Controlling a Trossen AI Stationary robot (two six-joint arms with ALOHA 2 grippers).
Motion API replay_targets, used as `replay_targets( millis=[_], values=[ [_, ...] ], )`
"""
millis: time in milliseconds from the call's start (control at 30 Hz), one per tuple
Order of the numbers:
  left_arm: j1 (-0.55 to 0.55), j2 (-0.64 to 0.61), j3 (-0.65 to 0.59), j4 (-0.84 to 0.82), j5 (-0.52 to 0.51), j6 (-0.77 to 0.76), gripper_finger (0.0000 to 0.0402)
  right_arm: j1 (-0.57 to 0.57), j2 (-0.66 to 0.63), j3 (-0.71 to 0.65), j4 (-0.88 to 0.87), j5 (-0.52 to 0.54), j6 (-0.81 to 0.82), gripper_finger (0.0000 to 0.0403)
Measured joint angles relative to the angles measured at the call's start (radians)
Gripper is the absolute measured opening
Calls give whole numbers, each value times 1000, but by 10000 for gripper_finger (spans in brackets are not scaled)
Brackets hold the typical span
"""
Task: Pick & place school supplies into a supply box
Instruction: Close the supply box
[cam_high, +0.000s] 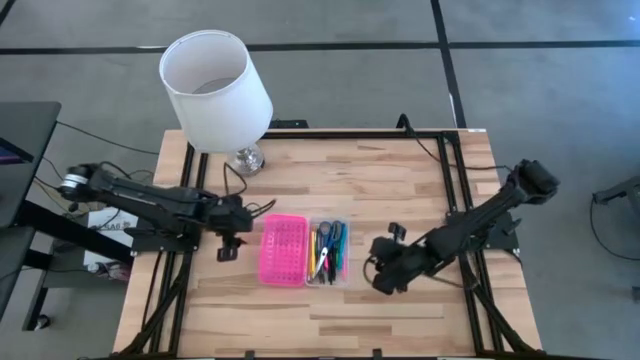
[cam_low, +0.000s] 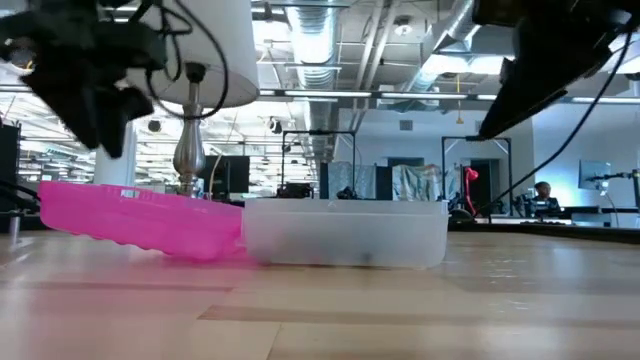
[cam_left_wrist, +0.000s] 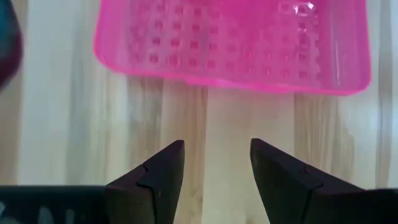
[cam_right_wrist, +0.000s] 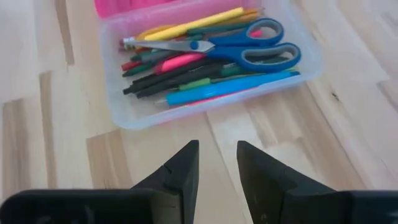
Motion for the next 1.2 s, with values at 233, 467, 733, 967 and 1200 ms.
replay_targets(
  millis=[233,467,733,967,1200],
  values=[
    [-27,-60,-191,288,-1,-77,178,-52,-123,-162,179,-55,-20,102],
    [-50,-36,-266,357,-32,-83,178,-119,-84,-217,257,-189,-112,102],
    [-50,-6,-342,470,-71,-114,178,-193,33,-217,348,-303,-175,102],
    [-50,38,-366,514,-68,-119,178,-231,134,-216,461,-353,-253,102],
    [-50,94,-396,604,-67,-148,178,-275,227,-217,564,-358,-300,101]
  ],
)
